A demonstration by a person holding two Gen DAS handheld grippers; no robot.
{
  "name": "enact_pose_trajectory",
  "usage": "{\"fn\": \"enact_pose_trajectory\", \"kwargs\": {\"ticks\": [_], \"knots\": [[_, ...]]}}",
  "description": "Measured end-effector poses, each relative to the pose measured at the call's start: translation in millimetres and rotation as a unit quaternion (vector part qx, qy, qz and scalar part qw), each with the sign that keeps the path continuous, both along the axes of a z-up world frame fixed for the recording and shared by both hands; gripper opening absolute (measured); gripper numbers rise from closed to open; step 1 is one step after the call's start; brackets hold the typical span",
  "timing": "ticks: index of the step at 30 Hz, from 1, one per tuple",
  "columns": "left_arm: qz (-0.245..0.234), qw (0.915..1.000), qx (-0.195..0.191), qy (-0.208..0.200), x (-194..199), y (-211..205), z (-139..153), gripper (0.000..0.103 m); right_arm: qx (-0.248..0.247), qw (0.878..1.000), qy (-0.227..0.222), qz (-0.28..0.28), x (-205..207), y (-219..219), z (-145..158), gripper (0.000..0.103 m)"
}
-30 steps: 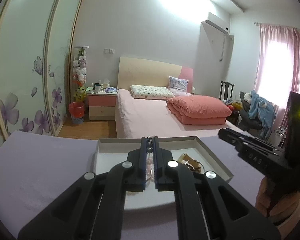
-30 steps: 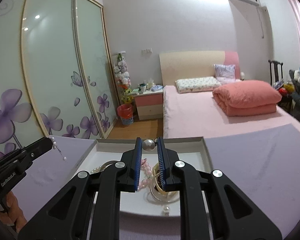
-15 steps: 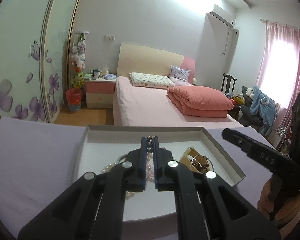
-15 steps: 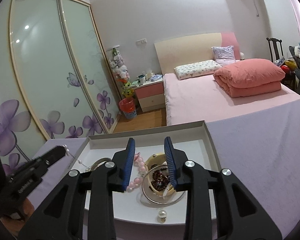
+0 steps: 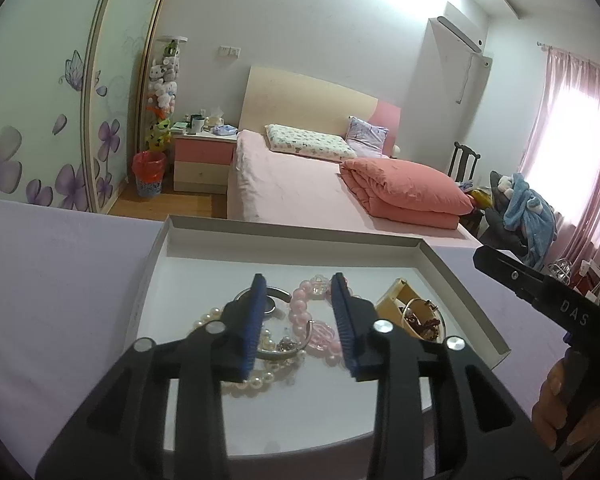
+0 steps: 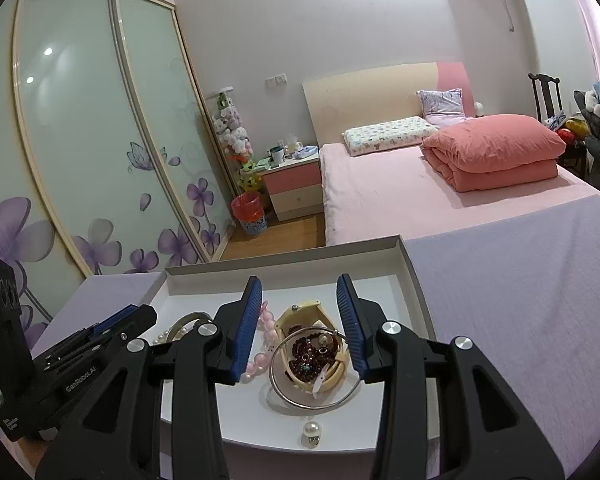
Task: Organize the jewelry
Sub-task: 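Open both tools to release the earrings and pearl in the tray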
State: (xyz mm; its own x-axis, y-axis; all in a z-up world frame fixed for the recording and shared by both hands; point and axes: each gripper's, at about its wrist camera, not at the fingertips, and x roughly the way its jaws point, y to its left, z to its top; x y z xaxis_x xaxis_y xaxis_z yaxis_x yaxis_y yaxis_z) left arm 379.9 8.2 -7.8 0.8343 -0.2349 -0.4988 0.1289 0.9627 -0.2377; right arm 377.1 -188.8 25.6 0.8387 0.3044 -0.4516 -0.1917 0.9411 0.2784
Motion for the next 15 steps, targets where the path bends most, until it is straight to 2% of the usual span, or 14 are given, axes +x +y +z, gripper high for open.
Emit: {"fn": "enact_pose_trajectory", "kwargs": {"ticks": [8, 10, 12, 13, 15], "knots": [[0.008, 0.9999, 0.009, 0.003, -3, -1, 1, 0.044, -0.005, 1.0, -0.002, -0.002, -2, 0, 1, 0.048], [0.018, 0.9997, 0.015, 0.004, -9, 3, 4, 0.049, -0.013, 1.0, -0.011, -0.006, -8, -2, 6, 0.057], [0.035, 0.9991, 0.022, -0.003, -21, 11, 13, 0.069, -0.019, 1.0, -0.02, -0.011, -16, -4, 11, 0.071], [0.043, 0.9988, 0.024, -0.008, -29, 14, 17, 0.074, -0.019, 0.999, -0.027, -0.01, -24, -6, 16, 0.074], [0.052, 0.9981, 0.028, -0.02, -50, 23, 27, 0.086, -0.022, 0.999, -0.034, -0.011, -39, -9, 21, 0.094]]}}
